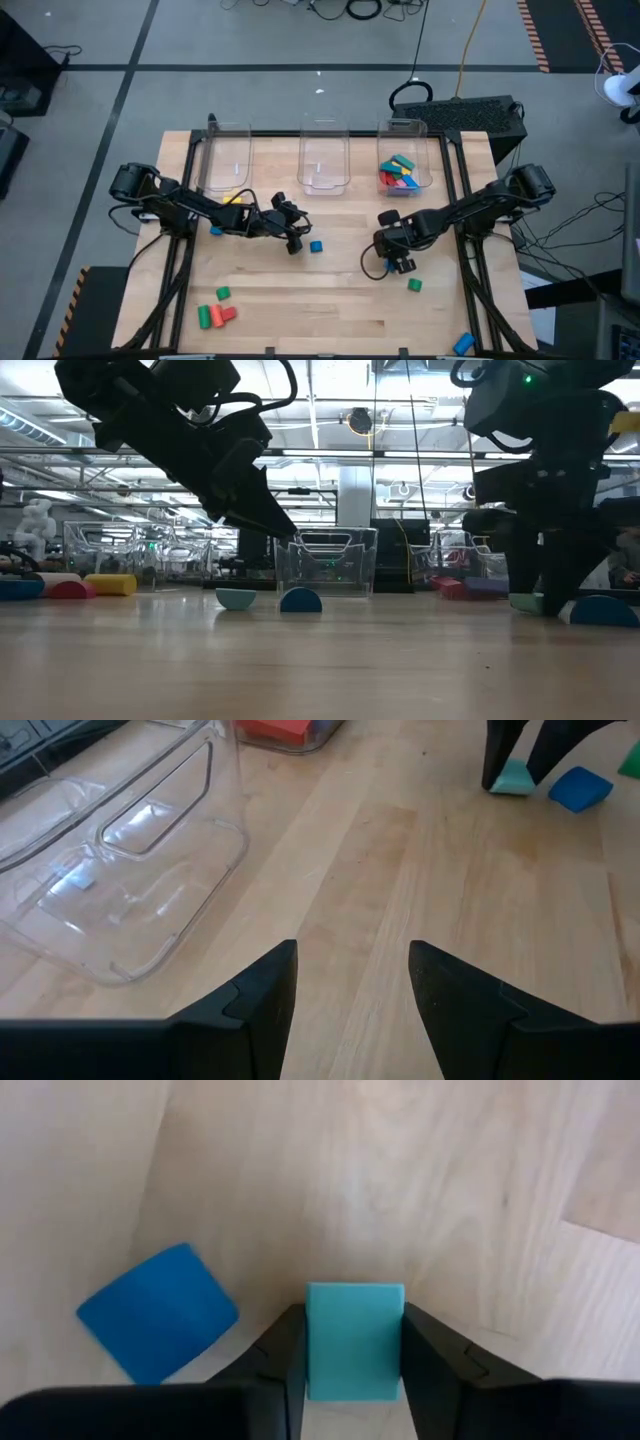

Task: Sort blocks by size
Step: Put the light blue half circle block into the center transparent bin

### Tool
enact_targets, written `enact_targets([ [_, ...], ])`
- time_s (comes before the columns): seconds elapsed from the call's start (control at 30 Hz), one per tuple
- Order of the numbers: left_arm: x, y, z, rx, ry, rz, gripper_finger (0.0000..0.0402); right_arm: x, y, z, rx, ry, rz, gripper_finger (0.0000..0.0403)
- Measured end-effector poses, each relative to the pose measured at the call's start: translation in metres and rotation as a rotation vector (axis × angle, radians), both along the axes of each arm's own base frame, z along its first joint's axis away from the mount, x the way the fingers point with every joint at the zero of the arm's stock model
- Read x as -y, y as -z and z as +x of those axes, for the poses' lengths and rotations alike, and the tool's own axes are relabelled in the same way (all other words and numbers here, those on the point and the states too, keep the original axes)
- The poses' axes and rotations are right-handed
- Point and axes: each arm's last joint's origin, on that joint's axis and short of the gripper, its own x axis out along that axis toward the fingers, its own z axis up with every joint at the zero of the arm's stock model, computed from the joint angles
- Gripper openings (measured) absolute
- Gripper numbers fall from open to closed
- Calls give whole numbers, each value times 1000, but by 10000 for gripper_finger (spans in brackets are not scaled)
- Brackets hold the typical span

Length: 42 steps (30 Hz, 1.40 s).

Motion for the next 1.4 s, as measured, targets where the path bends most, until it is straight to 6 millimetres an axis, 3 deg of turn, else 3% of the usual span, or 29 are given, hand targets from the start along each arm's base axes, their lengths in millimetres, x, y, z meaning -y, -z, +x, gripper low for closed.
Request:
enact_targets([
  [0.2,0,0,0,1,-8,2,196,-2,-11,11,56,166,53,115],
  [0.6,0,2,-1,-4,-31,-41,196,3,-57,46,248,167,-28,112],
  [0.97,1,7,-5,-55,-33,-119,196,29,-99,71,388,209,-111,110],
  [1.4,19,7,-9,-43,-56,-131,196,72,-116,81,464,293,-199,112],
])
